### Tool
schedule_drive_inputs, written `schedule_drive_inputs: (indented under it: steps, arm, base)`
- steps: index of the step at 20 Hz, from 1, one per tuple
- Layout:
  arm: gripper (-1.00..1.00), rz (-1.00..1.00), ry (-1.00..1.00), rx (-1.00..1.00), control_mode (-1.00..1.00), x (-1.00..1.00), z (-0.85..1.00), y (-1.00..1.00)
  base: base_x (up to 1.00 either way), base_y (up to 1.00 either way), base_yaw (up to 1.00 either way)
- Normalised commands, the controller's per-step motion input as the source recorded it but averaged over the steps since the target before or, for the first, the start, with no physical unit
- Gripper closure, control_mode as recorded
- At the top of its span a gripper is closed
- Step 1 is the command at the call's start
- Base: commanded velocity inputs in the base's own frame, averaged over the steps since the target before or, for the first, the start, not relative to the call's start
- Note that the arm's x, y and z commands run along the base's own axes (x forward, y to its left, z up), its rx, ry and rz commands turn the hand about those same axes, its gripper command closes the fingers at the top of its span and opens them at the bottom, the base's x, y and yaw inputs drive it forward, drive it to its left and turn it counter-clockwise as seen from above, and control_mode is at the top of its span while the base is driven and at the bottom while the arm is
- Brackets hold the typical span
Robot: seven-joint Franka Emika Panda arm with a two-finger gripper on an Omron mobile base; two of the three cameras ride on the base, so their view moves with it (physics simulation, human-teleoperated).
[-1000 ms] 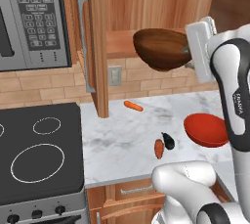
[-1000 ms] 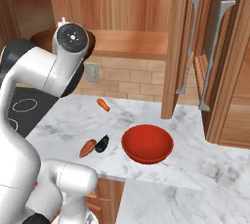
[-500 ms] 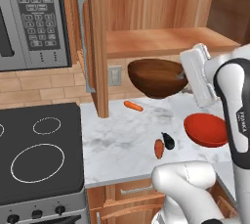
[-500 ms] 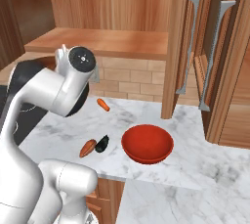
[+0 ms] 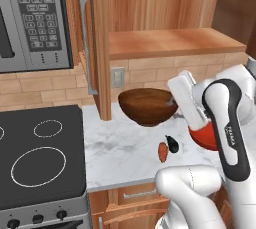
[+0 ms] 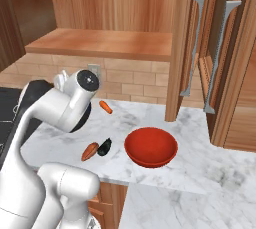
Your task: Pick both bowls and place them on the counter. Then place the sweet potato in one bowl and place the eggplant in the other bowl.
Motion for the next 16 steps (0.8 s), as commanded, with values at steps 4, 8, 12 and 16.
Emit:
schedule_drive_inputs:
  steps: [4, 8, 12, 16]
  arm:
    - [1.00, 0.03, 0.08, -0.01, -1.00, 0.03, -0.54, 0.02]
    - [1.00, 0.01, 0.02, -0.08, -1.00, 0.32, -0.59, 0.28]
    - [1.00, 0.02, 0.00, -0.04, -1.00, 0.46, -0.58, 0.35]
    - [1.00, 0.02, 0.01, -0.05, -1.00, 0.41, -0.59, 0.22]
  base:
    - [0.00, 0.00, 0.00]
    - [0.00, 0.00, 0.00]
    - [0.00, 0.00, 0.00]
    - [0.00, 0.00, 0.00]
